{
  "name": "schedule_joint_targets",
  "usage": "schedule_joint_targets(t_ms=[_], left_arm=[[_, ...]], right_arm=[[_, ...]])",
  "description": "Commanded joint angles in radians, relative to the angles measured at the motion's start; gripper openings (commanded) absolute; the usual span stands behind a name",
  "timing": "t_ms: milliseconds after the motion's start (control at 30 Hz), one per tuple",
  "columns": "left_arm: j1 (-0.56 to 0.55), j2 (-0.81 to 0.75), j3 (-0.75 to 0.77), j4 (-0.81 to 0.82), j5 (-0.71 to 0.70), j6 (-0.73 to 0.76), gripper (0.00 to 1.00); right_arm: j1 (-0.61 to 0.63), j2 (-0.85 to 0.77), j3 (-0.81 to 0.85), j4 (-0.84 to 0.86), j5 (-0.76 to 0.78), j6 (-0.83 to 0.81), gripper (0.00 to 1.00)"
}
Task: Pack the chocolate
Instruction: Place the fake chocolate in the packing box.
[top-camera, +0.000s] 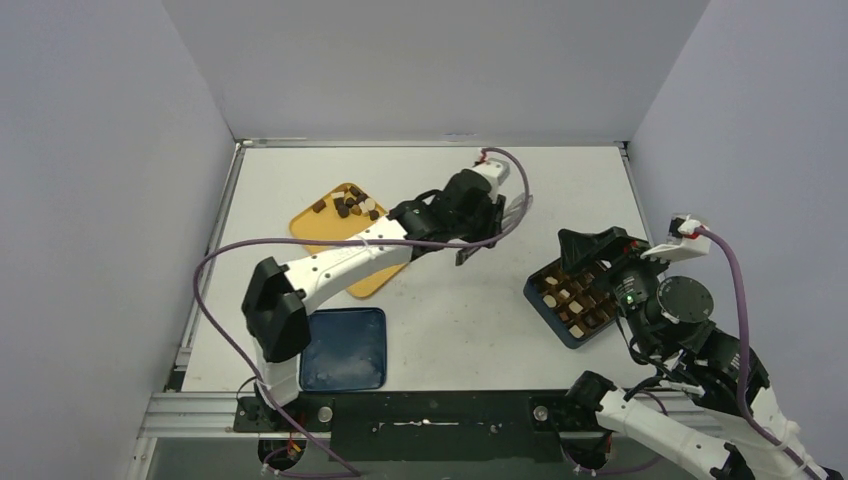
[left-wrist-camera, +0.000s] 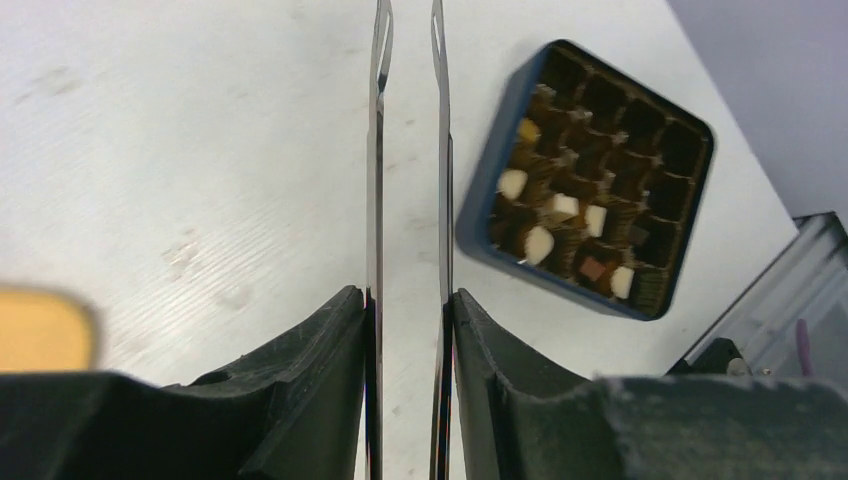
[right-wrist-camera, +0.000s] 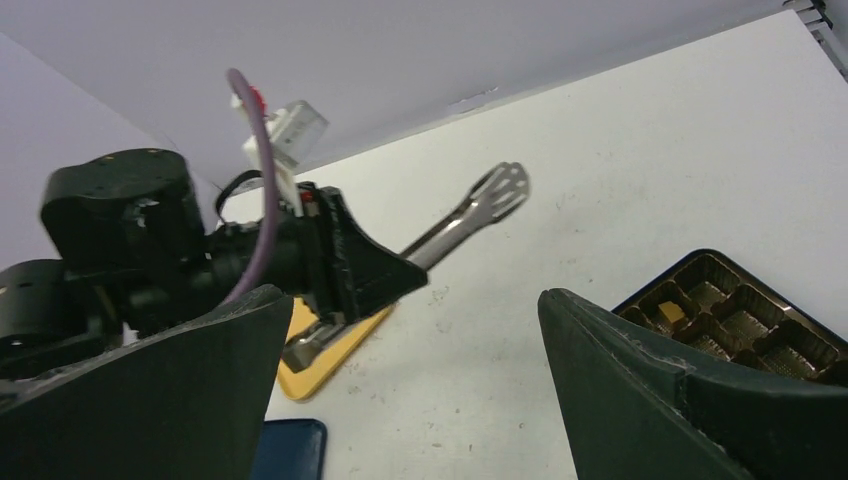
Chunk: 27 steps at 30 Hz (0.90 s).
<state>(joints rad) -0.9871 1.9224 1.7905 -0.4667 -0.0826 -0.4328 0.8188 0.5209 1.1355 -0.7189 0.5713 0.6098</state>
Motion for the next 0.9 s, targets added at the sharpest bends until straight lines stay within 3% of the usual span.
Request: schedule_joint_targets(t_ms=[0, 500, 667, 867], left_arm=[[0.102, -0.175, -0.164, 0.021, -0.060, -0.029, 0.32], [0.633, -0.450, -0.444, -0.111, -0.021, -0.018, 0.33], [0.754, -0.453, -0.487, -0.127, -0.028, 0.004, 0.33], [0.815, -0.410, -0.495, -0.129, -0.095, 0.035, 0.34]], right_arm=[[-0.002, 0.055, 0.045, -0.007, -0.012, -0.006, 1.00], [-0.002, 0.101, -0.079, 0.118, -0.097, 0.000, 1.00], [-0.003, 0.118, -0.093, 0.139, -0.106, -0.001, 1.00], [-0.002, 0.114, -0.110, 0.166, -0.115, 0.006, 1.00]])
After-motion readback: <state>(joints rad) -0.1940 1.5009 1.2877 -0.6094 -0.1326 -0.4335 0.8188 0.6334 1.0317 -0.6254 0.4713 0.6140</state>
